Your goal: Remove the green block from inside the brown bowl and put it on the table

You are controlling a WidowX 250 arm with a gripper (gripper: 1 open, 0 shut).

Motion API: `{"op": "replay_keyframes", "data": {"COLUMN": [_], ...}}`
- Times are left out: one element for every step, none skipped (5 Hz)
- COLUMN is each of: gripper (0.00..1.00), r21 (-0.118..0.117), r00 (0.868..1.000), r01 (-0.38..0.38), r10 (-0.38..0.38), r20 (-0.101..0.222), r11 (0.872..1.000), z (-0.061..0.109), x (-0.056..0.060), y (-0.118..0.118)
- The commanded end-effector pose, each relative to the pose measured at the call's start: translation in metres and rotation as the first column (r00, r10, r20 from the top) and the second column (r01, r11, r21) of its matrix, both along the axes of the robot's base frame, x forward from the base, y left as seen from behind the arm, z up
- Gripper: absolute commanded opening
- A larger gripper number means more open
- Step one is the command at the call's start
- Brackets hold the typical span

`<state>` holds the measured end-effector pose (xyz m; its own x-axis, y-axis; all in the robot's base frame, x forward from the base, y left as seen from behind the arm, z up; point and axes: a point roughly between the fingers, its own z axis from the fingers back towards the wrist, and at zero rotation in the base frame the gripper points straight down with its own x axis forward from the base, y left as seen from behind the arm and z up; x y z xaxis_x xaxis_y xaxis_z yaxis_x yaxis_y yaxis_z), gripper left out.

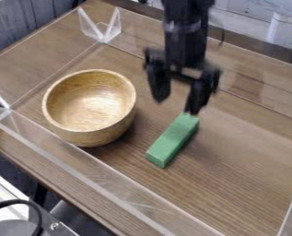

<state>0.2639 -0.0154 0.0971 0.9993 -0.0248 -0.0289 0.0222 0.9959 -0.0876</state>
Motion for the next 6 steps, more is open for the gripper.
{"op": "replay_keyframes", "data": {"gripper": [1.00,1.00,1.00,1.00,1.00,1.00], "r21": [0.001,0.011,0.014,0.021,0.026,0.032], "r00": [0.997,0.997,0.998,0.999,0.999,0.999], "r01": [0.004,0.012,0.020,0.026,0.027,0.028], "r10": [-0.004,-0.013,-0.021,-0.027,-0.028,-0.029], "r20": [0.073,0.071,0.053,0.040,0.032,0.025], "r11": [1.000,1.000,1.000,0.999,0.999,0.999], "z": [0.030,0.025,0.017,0.010,0.004,-0.001], "x": [0.004,0.003,-0.001,-0.003,-0.003,-0.004], "y": [0.005,0.007,0.007,0.007,0.007,0.007]}}
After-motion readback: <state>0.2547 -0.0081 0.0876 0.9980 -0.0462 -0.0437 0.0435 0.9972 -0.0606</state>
